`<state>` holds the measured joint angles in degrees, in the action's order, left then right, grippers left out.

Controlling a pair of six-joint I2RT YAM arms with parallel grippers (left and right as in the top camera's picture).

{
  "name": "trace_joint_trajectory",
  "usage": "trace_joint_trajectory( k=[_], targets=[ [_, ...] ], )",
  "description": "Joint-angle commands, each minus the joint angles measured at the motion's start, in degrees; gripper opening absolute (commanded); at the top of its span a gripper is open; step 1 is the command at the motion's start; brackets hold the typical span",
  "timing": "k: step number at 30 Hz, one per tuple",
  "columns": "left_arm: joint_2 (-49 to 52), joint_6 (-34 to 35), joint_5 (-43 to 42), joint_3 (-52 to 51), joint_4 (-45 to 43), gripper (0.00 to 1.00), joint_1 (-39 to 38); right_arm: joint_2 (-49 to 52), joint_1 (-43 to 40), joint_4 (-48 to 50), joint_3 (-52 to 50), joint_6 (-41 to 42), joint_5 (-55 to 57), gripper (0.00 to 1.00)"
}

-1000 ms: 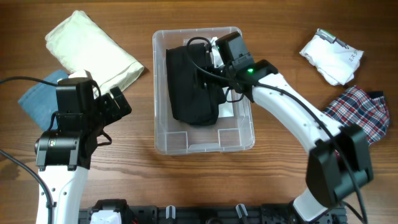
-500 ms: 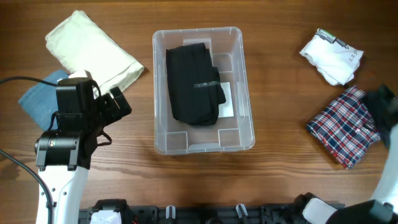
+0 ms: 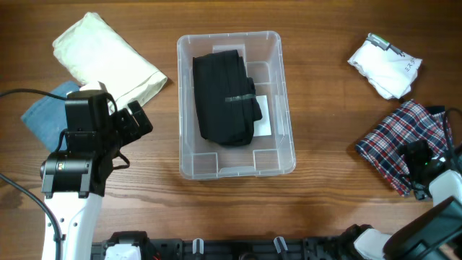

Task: Pack container
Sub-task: 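Move the right gripper to the plaid shirt and grasp it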

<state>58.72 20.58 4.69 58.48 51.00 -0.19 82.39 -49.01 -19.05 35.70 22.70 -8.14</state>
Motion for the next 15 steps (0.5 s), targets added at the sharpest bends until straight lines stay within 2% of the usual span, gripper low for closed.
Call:
trace_joint_trajectory(
  k=[1,2,3,4,5,6,7,11,15],
  targets=[
    [0.2,-0.7,0.7,1.0,-0.1,1.0,0.5,7.3,-0.1,2.9,-0.6,-1.9,-3.3,1.0],
    [0.2,-0.7,0.7,1.0,-0.1,1.0,0.5,9.7,-0.1,4.3,-0.6,-2.9,-5.7,1.0],
    [0.2,-0.7,0.7,1.0,-0.1,1.0,0.5,11.2,-0.1,5.6,-0.6,-3.3,-8.0,0.94],
    [0.2,-0.7,0.7,1.0,-0.1,1.0,0.5,12.0,0.0,6.6,-0.6,-3.4,-10.6,0.72],
    [0.2,-0.7,0.7,1.0,-0.1,1.0,0.5,12.0,0.0,7.7,-0.6,-3.4,-12.8,0.46],
    [0.2,-0.7,0.7,1.0,-0.1,1.0,0.5,12.0,0.0,8.7,-0.3,-3.4,-15.3,0.15],
    [0.2,-0.7,0.7,1.0,-0.1,1.0,0.5,11.9,0.0,9.0,0.1,-3.4,-17.5,0.04],
    [0.2,-0.7,0.7,1.0,-0.1,1.0,0.5,8.7,1.9,6.9,5.5,-4.8,-29.7,0.04],
    [0.2,-0.7,0.7,1.0,-0.1,1.0,0.5,-1.4,12.2,-0.7,15.3,-10.1,-33.3,0.04]
  ],
)
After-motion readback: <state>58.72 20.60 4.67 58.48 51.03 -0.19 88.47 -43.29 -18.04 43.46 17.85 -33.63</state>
